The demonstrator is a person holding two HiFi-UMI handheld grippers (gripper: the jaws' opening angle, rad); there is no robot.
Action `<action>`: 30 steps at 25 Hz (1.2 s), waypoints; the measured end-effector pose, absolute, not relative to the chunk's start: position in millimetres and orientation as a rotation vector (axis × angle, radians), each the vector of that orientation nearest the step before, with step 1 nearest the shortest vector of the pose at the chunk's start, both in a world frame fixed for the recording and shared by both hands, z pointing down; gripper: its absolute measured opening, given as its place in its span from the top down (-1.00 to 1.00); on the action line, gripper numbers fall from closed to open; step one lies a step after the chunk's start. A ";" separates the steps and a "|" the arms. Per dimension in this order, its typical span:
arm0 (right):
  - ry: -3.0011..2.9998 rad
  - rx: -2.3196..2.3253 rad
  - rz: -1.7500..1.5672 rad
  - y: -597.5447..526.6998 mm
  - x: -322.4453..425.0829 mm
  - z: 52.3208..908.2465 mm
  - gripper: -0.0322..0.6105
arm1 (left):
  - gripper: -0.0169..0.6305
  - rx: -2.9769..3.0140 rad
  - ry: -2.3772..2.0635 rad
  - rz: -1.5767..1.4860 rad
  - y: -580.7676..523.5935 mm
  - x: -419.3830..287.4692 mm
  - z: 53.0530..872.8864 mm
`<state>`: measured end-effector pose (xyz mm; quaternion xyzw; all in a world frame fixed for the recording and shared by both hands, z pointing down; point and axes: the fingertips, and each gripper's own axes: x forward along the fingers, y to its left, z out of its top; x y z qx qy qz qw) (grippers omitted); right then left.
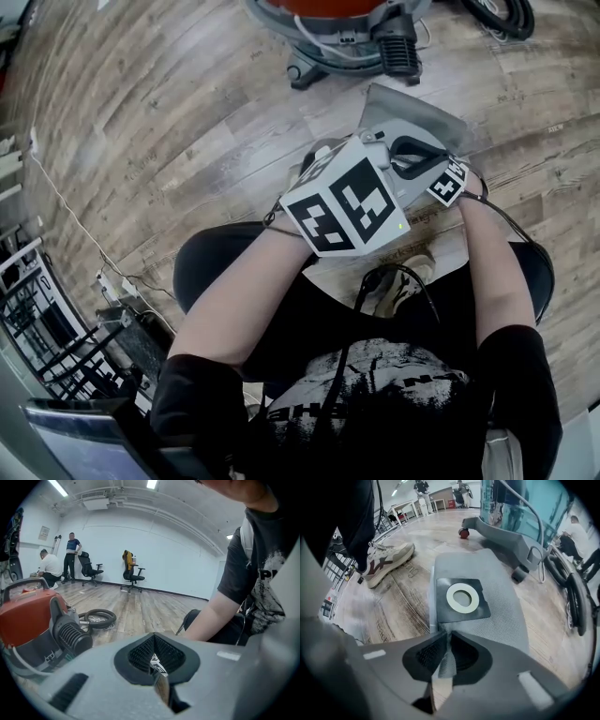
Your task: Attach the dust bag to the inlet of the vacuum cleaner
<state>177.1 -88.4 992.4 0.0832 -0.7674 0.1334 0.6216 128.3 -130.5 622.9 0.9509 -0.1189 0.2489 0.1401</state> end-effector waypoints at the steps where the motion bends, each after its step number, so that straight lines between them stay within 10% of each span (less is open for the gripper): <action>1: -1.768 0.191 0.302 -90.4 176.4 990.4 0.79 | 0.94 2.745 -0.342 0.732 -129.1 127.4 624.8; 30: -2.082 0.031 0.148 -147.7 124.9 725.6 0.81 | 0.44 2.521 -0.234 1.641 -122.0 66.8 752.4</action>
